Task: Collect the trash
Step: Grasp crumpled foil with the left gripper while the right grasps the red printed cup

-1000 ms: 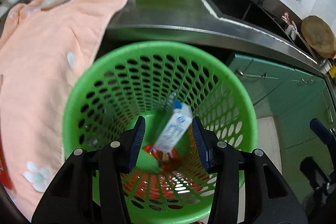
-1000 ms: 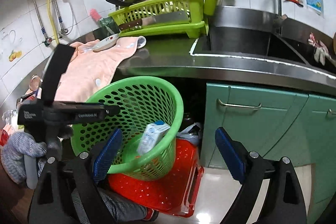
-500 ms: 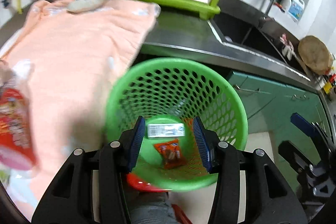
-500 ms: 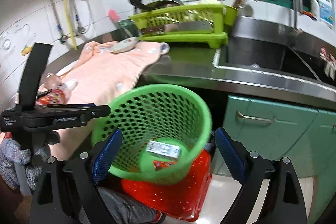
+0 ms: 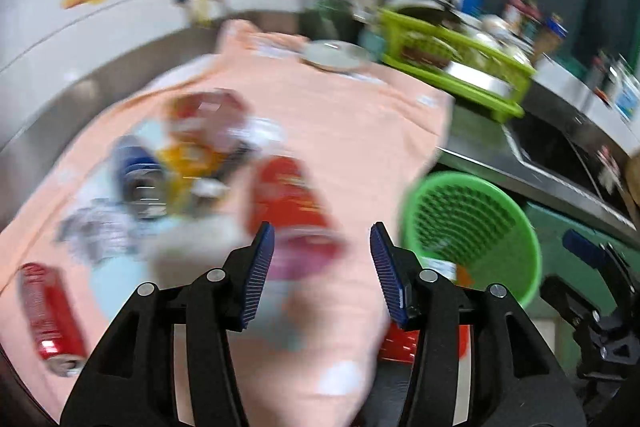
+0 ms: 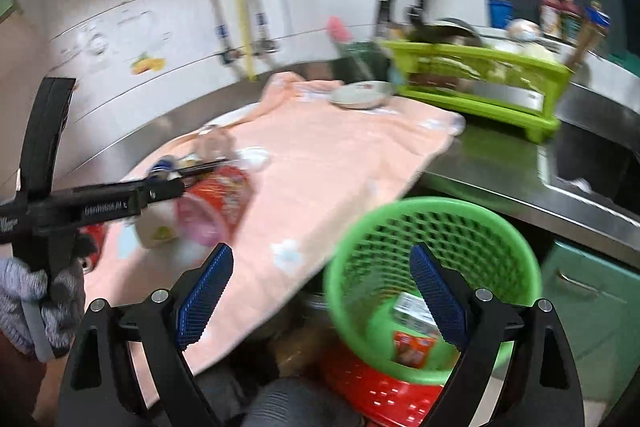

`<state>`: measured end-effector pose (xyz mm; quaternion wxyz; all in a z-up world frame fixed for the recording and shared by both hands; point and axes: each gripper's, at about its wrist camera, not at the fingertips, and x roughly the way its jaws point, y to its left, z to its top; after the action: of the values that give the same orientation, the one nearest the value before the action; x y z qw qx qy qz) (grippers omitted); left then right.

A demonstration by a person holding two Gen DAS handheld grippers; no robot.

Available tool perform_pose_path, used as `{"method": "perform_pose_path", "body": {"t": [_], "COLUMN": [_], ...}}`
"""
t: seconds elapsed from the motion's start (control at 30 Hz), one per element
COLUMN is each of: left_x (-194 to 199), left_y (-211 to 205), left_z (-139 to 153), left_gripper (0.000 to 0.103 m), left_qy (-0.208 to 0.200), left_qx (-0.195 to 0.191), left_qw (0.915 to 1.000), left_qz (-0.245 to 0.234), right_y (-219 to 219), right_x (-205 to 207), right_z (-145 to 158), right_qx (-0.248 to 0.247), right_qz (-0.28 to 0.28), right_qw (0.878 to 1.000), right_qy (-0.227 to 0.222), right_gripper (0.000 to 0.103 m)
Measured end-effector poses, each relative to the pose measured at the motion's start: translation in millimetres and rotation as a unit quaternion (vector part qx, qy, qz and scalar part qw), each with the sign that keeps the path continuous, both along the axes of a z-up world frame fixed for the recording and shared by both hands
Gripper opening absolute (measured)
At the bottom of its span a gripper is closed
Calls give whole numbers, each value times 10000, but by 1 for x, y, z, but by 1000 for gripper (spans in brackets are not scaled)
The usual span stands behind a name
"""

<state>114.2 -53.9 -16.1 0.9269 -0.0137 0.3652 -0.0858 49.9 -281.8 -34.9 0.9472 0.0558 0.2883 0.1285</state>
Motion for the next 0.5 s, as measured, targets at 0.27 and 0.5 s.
{"method": "perform_pose_path", "body": {"t": [0.27,0.5], "left_x": [14,39], "left_y": [102,143], "left_z": [14,-15], "left_gripper": [67,68], "left_qy": [-141,416], "left_qx": [276,-13], "left_qw": [9920,9882], "left_qz": [1223,1471], "right_y": [67,101], "right_x": [5,8], "right_z": [10,13], "right_qx": [-67,-124], "right_qz": [680,991], "right_qw": [9976,9950], "right_qy": [-77,-72], "right_gripper": [87,87]}}
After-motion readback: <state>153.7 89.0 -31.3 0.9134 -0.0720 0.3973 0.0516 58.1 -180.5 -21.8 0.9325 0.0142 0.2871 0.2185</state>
